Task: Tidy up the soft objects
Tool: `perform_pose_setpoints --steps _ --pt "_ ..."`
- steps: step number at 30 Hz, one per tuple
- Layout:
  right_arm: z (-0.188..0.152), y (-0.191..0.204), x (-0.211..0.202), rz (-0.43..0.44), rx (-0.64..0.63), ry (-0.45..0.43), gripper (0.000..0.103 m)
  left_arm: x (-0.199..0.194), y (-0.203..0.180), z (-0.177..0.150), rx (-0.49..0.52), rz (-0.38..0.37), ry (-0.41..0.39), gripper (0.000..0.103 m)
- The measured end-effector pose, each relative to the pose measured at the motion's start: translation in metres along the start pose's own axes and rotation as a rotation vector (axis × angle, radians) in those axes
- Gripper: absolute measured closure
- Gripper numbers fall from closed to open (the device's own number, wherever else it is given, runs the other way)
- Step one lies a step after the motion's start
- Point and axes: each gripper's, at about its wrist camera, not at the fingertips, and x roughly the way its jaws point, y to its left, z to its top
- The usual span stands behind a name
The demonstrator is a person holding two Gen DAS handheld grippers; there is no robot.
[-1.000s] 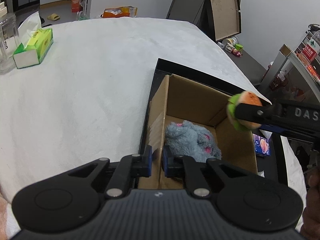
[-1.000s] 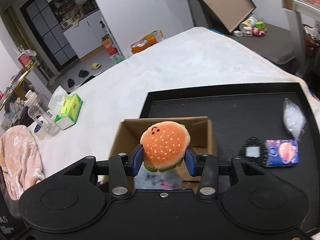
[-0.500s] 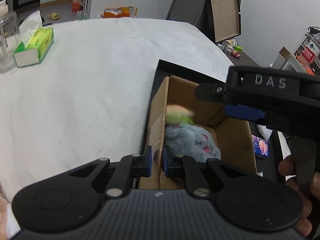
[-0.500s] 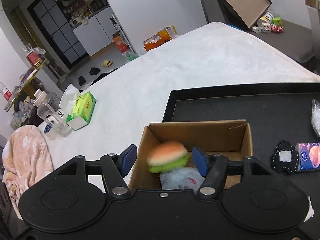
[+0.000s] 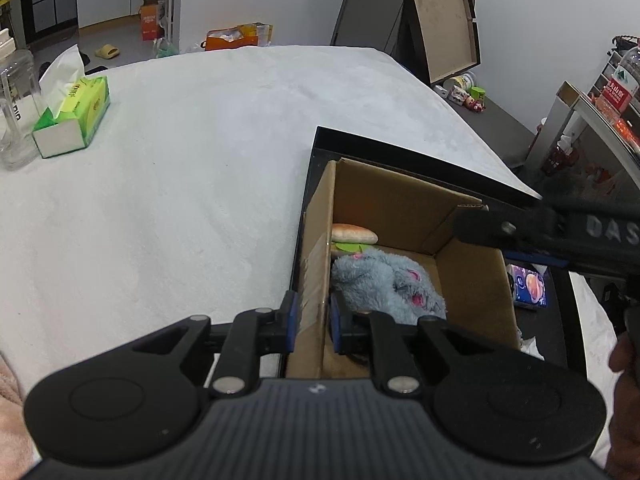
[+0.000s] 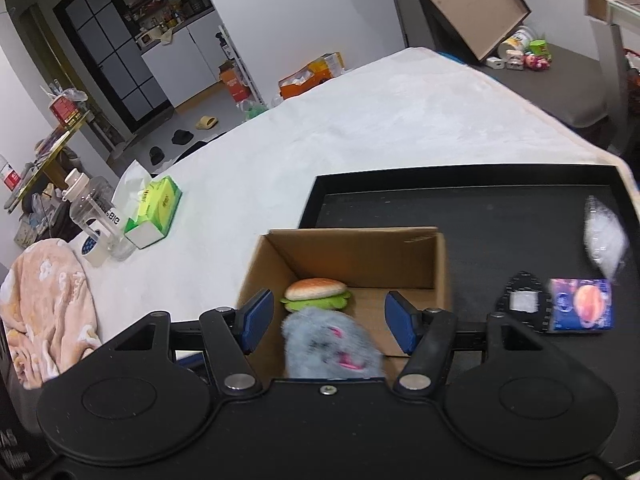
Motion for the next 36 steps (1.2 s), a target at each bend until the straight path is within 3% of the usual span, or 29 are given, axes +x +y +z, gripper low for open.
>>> perform_pose_setpoints --steps 4,12,15,27,31,36 --pt "-0.004 -0.015 -0.013 -0.018 -0.004 -0.003 0.04 -0.001 -0.003 0.001 0.005 0.002 0.008 0.085" --pt "-0.015 -0.046 -0.027 -0.055 0.017 -0.018 0.037 -0.008 -0.015 0.002 0.041 0.022 -0.009 0.053" --pt "-0.018 -0.061 -0.03 -0.064 0.037 -0.02 0.037 -0.009 -0.021 0.002 0.055 0.03 -0.012 0.047" --pt "-0.023 -0.107 -0.03 -0.093 0.078 -0.018 0.037 -0.003 -0.039 0.003 0.104 0.079 0.0 0.039" --pt "-0.02 -0.119 -0.027 -0.115 0.085 -0.025 0.026 0.0 -0.045 0.004 0.112 0.104 0.007 0.037" --pt "-0.021 -0.139 -0.018 -0.144 0.095 -0.043 0.023 0.001 -0.053 0.006 0.131 0.127 0.001 0.036"
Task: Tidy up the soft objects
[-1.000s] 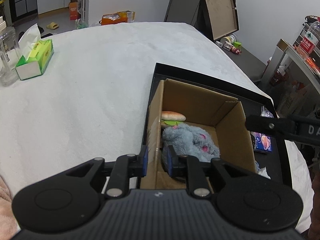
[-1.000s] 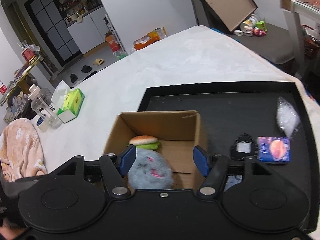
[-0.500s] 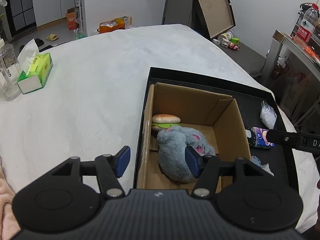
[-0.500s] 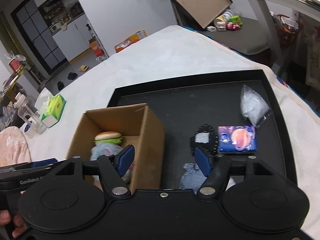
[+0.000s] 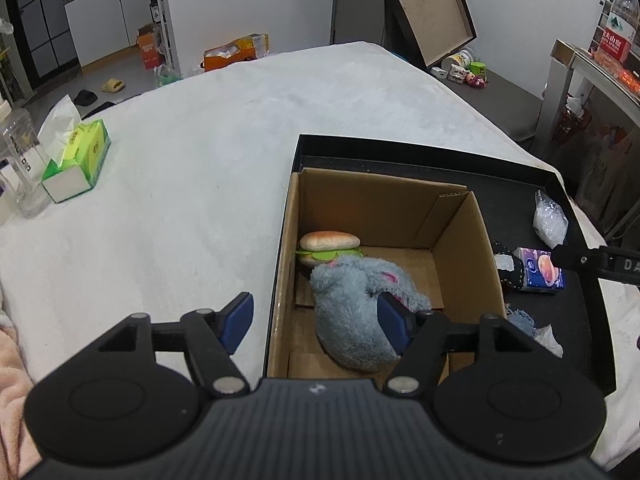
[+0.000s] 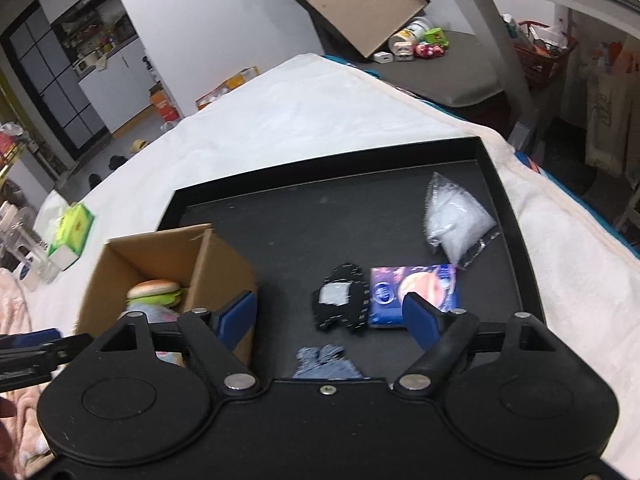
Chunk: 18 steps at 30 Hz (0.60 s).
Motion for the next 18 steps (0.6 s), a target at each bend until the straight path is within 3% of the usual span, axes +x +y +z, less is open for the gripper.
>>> perform_pose_setpoints --steps 5,18 --pt "-0.008 -0.021 0.016 0.0 0.049 0.005 0.023 0.003 -0.006 0.002 0.021 0.031 -0.006 0.035" --pt "-0.017 -0.039 0.049 -0.074 0.013 0.009 0.022 0.018 -0.027 0.007 0.066 0.116 0.012 0.035"
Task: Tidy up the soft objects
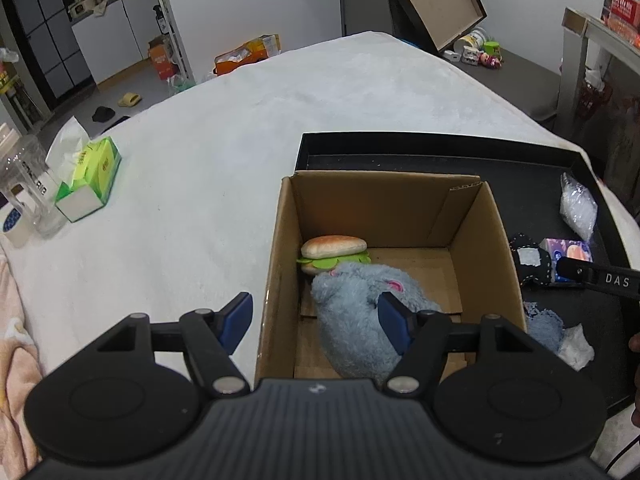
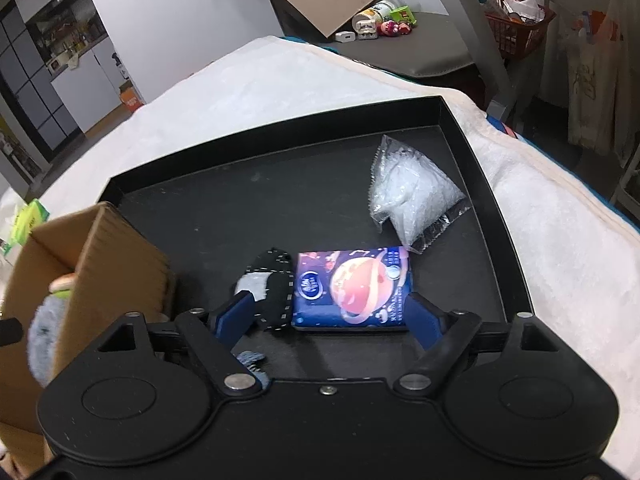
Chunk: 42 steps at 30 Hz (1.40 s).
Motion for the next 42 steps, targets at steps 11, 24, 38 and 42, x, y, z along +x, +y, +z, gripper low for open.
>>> perform_pose_setpoints --steps 11,24,38,42 --pt "-0.004 -0.002 0.017 -0.029 -0.038 0.009 0.022 0.006 -0.011 0.002 0.028 0.038 0.016 0.035" --pt "-0.012 0.002 0.006 -0.097 -0.106 0.003 0.032 0.002 -0.008 0.0 0.03 0.033 0.003 0.035" --pt "0.001 0.011 -0.021 -0.101 -0.123 -0.022 0.032 -0.007 0.003 0.0 0.003 -0.018 -0.011 0.035" --pt "0.007 0.019 -0.033 -0.092 -0.134 -0.038 0.032 -0.008 0.007 0.0 -0.011 -0.03 -0.006 0.035"
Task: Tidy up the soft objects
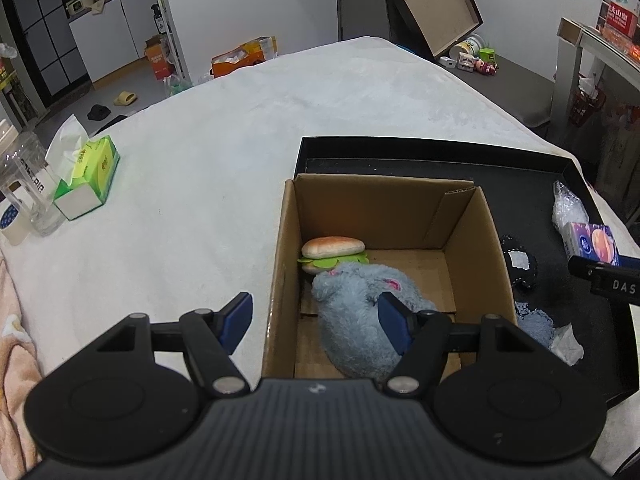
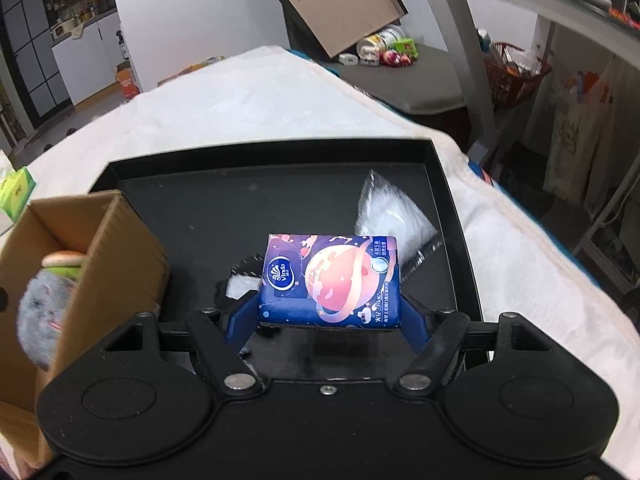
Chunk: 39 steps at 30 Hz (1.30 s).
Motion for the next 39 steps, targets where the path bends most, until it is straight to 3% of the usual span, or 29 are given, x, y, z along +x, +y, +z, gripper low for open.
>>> perform_pose_setpoints --steps 30,35,39 --pt "0.024 0.092 -0.049 0.079 -0.083 -0.055 0.032 -0.005 0.041 -0.016 -0.063 -0.12 -0.046 0.036" --pt "0.027 0.112 -0.05 0.093 -0.099 -0.057 0.032 0.0 0.048 -0.021 -0.075 -0.148 -0.039 0.041" --pt "0.028 0.125 -0.049 0.105 -0.107 -0.053 0.032 0.007 0.052 -0.026 -0.084 -0.173 -0.02 0.062"
